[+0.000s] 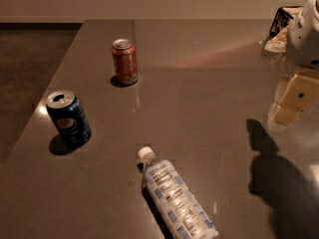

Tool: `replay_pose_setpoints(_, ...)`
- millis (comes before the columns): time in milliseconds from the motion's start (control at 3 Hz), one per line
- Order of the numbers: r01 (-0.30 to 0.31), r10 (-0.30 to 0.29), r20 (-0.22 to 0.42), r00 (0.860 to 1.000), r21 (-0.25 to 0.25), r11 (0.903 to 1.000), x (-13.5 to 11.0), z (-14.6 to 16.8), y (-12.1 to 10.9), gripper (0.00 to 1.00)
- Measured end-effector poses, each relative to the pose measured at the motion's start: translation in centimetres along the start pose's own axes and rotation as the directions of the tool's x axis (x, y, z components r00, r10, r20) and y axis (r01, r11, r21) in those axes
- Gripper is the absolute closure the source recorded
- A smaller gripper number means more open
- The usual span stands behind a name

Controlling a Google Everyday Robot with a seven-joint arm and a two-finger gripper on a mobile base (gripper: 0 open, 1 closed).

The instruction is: Move blue plastic bottle near coke can

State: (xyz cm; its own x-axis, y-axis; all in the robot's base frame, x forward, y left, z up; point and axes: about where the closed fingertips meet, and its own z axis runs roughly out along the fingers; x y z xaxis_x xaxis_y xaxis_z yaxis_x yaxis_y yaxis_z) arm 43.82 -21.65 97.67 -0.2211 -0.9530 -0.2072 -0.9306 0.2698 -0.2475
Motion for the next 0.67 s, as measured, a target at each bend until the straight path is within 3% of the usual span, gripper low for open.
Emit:
replay_pose_setpoints(333,0.001,-0.001,0.001,1.0,0.002,1.0,0.0,0.0,0.0,0.0)
replay_pose_setpoints(667,0.039,-0.039,0.014,0.999,-0.02,0.999,-1.2,0.9,-0.3,0.0)
